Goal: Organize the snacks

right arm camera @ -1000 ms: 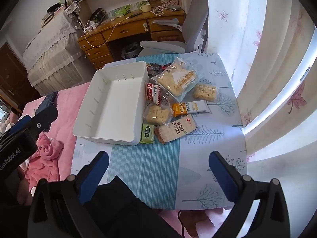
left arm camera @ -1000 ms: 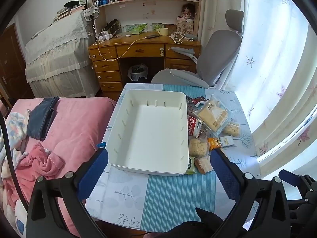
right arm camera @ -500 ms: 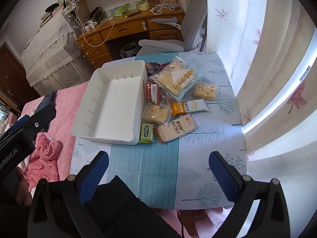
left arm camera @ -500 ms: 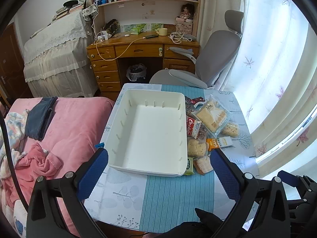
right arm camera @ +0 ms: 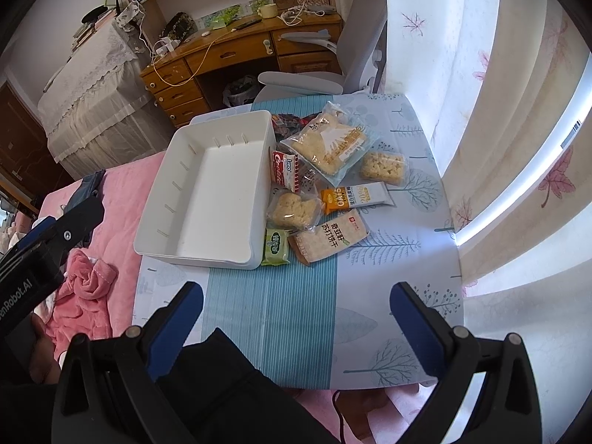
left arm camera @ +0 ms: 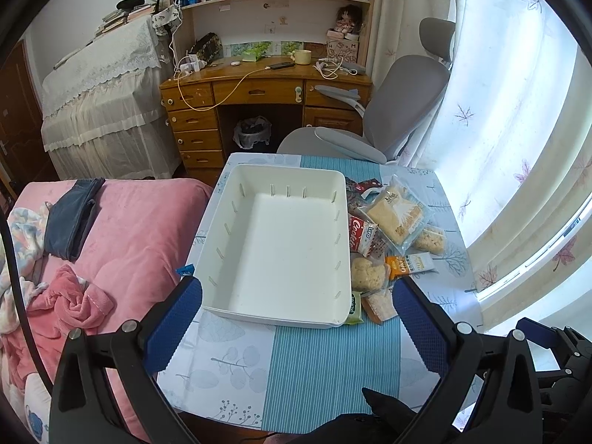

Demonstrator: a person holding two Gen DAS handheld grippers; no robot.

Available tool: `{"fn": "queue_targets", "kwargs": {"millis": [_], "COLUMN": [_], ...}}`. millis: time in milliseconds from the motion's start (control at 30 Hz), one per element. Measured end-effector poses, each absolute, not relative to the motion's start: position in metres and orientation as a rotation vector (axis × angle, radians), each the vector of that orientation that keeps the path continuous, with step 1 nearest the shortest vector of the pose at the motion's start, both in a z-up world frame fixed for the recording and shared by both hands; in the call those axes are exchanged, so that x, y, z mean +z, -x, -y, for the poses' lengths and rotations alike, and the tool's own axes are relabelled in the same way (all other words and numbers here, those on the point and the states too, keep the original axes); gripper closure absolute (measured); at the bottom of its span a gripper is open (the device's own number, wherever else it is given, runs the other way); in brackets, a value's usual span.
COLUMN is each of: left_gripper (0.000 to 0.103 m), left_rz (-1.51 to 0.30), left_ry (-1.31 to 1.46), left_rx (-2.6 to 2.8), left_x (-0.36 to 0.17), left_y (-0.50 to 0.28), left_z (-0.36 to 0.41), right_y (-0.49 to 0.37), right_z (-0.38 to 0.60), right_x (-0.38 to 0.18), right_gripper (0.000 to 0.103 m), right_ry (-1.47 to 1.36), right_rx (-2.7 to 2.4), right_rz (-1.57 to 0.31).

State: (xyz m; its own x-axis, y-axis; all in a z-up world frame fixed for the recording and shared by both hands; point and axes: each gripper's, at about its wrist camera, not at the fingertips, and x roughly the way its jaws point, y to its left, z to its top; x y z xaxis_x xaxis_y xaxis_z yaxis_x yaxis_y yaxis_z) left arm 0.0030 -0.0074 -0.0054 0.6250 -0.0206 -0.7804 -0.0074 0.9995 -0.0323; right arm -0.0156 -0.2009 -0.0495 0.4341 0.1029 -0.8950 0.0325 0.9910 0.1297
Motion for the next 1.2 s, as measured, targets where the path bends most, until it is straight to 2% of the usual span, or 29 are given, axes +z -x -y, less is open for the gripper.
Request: {"fn": "queue_targets", "kwargs": {"millis": [667, 1200], "left_gripper": [0.001, 0.001], "left_rz": [-0.957, -1.092], "left_ry": [0.099, 0.127], "left_rx": [-0.149, -0.213], "left_x": [-0.024, -0.054], "left_y": [-0.008, -0.02], "left_z": [-0.029, -0.004], "right_y": [0.046, 0.06], "right_z": [0.182, 0.202], "right_x": [-0.044, -0.044], "right_gripper": [0.002, 0.002], "right_ry": [-0.175, -0.087], "right_rx": [-0.121, -0.2], "right_rz": [-1.046, -1.029]}}
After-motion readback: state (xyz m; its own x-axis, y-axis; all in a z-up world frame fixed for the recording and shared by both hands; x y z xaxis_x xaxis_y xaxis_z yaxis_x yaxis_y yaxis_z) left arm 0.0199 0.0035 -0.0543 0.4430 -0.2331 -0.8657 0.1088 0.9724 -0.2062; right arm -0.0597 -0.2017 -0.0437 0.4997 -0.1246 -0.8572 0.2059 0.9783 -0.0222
